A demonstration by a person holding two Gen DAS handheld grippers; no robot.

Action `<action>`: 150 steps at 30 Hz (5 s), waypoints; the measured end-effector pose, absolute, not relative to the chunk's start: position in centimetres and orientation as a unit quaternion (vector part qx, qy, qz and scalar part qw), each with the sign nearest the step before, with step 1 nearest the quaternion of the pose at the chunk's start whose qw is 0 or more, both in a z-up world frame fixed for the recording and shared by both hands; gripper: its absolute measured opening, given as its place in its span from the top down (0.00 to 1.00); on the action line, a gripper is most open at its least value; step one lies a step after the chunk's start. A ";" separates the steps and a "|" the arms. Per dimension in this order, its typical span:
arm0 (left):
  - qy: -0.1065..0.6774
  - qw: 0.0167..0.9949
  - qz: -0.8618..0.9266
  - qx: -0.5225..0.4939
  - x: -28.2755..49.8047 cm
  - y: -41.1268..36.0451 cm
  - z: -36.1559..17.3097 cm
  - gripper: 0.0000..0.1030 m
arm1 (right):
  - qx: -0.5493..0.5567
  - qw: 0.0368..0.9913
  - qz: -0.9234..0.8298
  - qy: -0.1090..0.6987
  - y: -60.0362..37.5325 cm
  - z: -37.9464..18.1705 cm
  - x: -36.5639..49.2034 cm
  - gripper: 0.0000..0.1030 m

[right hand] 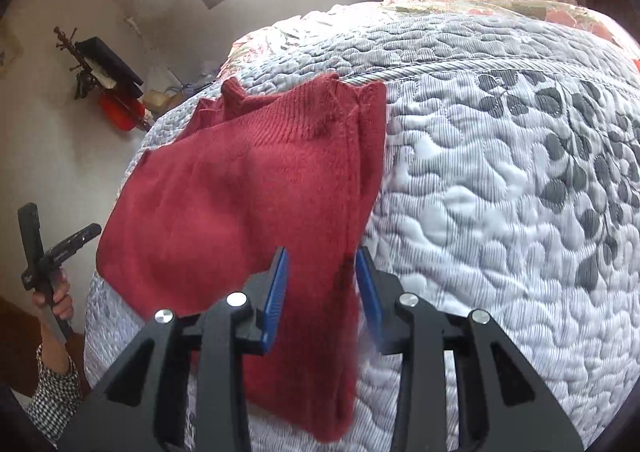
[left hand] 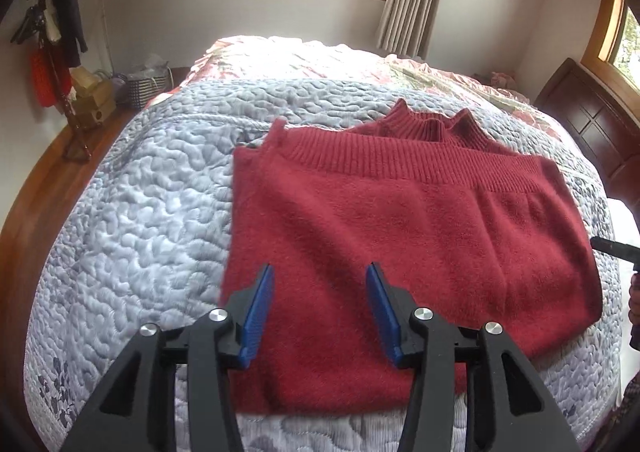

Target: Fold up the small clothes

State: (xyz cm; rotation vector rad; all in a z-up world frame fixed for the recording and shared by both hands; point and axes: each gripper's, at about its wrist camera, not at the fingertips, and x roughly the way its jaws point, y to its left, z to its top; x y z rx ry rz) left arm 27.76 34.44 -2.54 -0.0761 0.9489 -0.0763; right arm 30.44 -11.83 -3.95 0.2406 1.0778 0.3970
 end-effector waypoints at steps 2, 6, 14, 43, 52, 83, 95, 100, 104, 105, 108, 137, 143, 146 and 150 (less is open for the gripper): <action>0.468 0.882 -0.045 -0.037 28.8 33.5 -3.5 0.53 | 0.113 0.826 0.177 0.523 -11.5 -4.9 32.2 0.70; 0.488 0.870 -0.051 -0.043 30.1 32.8 -5.4 0.54 | 0.120 0.830 0.187 0.511 -11.3 -4.5 33.0 0.91; 0.504 0.861 -0.047 -0.050 30.8 33.2 -7.8 0.52 | 0.119 0.828 0.147 0.528 -12.4 -6.7 33.4 0.92; 0.510 0.857 -0.048 -0.058 29.8 33.1 -7.7 0.40 | 0.242 0.763 0.222 0.556 -13.6 -8.7 27.2 0.85; 0.512 0.854 -0.060 -0.068 29.9 33.6 -7.9 0.39 | 0.175 0.797 0.210 0.539 -12.1 -5.4 25.9 0.88; 0.471 0.873 -0.084 -0.088 27.3 37.4 -3.9 0.30 | 0.072 0.791 0.277 0.541 7.7 2.9 29.5 0.89; 0.471 0.872 -0.085 -0.107 27.6 38.2 -4.0 0.30 | 0.005 0.751 0.289 0.594 15.1 -4.0 29.9 0.78; 0.472 0.867 -0.108 -0.119 28.1 36.4 -3.4 0.29 | 0.020 0.752 0.323 0.574 13.9 -1.9 28.6 0.63; 0.474 0.861 -0.138 -0.126 28.7 34.2 -2.8 0.24 | 0.048 0.768 0.338 0.542 10.5 1.1 27.2 0.55; 0.477 0.857 -0.146 -0.128 29.0 33.6 -2.8 0.23 | 0.060 0.770 0.338 0.538 9.4 1.6 27.1 0.55; 0.490 0.846 -0.163 -0.133 30.1 31.8 -3.5 0.21 | 0.076 0.781 0.325 0.528 6.6 2.4 26.7 0.55; 0.515 0.812 -0.227 -0.153 33.2 23.0 -5.9 0.75 | 0.113 0.789 0.224 0.561 -4.7 -5.3 25.9 0.55; 0.474 0.837 -0.219 -0.161 32.6 25.2 -3.1 0.79 | 0.108 0.784 0.230 0.566 -3.7 -5.8 25.7 0.55; 0.465 0.846 -0.208 -0.155 32.5 27.0 -1.8 0.79 | 0.108 0.784 0.232 0.565 -3.1 -5.9 25.6 0.55; 0.457 0.859 -0.175 -0.150 32.6 30.7 -0.4 0.79 | 0.106 0.782 0.241 0.564 -1.9 -6.1 25.5 0.55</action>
